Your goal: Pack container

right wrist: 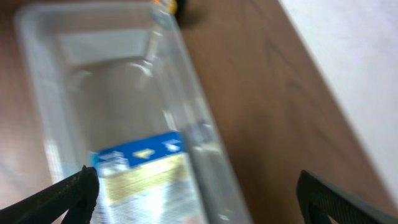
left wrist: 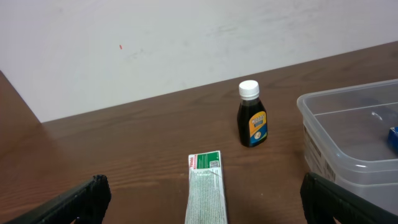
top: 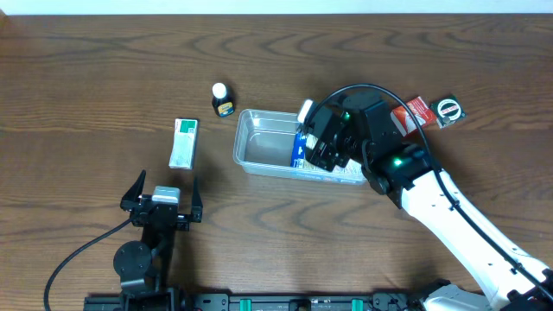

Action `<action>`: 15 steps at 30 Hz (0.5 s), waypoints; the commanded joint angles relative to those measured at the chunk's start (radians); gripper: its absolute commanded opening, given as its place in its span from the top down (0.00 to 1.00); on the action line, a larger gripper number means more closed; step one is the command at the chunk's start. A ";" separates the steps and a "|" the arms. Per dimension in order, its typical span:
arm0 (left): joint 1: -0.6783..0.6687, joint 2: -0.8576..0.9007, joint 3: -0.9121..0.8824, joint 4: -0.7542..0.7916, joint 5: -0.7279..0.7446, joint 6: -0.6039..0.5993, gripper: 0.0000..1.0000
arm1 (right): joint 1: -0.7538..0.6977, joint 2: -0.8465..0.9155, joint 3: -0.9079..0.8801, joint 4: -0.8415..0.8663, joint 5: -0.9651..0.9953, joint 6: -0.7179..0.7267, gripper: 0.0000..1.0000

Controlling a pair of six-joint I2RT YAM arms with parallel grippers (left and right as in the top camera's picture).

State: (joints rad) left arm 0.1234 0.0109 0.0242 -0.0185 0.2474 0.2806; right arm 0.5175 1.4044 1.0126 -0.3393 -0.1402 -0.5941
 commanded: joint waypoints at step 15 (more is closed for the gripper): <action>0.004 -0.005 -0.020 -0.030 0.005 -0.013 0.02 | 0.008 -0.005 0.009 -0.030 -0.578 0.452 0.01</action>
State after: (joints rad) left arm 0.1234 0.0109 0.0242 -0.0185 0.2474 0.2802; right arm 0.5186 1.4044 1.0126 -0.3695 -0.5854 -0.2180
